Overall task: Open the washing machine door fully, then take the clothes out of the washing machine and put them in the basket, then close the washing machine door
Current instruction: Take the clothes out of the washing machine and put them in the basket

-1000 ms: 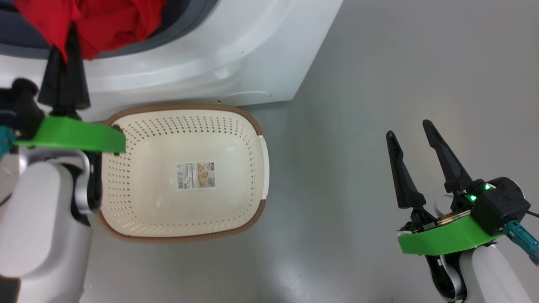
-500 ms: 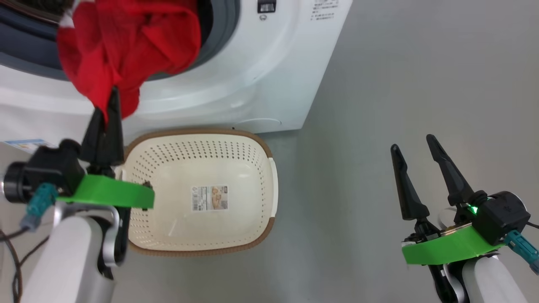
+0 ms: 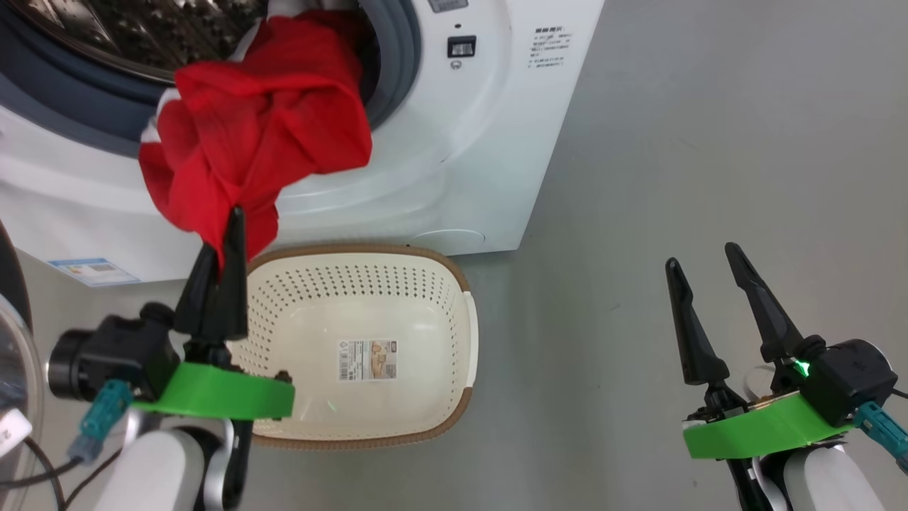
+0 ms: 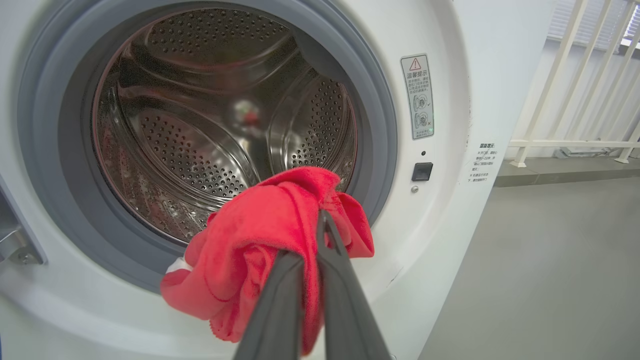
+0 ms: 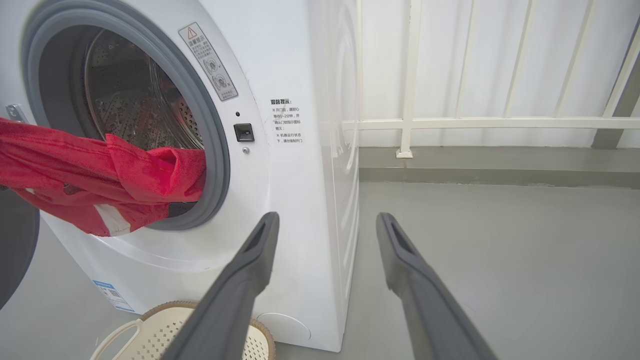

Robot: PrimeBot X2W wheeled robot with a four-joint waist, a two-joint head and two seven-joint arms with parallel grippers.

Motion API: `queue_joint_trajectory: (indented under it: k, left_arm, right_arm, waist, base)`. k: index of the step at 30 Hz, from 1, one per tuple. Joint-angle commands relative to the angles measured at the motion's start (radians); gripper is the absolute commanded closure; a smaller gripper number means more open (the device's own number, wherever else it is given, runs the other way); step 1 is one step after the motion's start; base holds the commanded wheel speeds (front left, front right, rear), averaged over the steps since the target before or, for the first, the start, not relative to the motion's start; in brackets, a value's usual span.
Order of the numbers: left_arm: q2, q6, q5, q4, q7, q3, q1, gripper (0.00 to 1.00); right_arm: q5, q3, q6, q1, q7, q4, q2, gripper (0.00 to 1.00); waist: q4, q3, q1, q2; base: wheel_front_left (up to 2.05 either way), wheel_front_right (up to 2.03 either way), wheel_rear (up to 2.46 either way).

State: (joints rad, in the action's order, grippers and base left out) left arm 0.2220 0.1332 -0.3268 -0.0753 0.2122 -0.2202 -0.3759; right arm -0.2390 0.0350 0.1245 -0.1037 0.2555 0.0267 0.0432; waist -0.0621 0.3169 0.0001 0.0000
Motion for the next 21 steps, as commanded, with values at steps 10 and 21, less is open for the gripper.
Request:
queue_joint_trajectory:
  k: [10,21]
  left_arm:
    - [-0.004,0.021,-0.014,0.100,-0.003,-0.004,0.103,1.00]
    - [-0.023,0.027,-0.033,0.129,-0.024,-0.037,0.168,1.00]
  right_arm:
    - [-0.006,0.010,0.006,0.023,0.006,-0.024,0.007,0.00]
    - [-0.007,0.009,0.006,0.031,0.006,-0.029,0.007,0.00]
  waist:
    - [0.008,-0.041,-0.0001,0.0000]
    - [0.006,-0.056,-0.0001,0.0000]
  base:
    - [0.00,0.00,0.00]
    - [0.00,0.00,0.00]
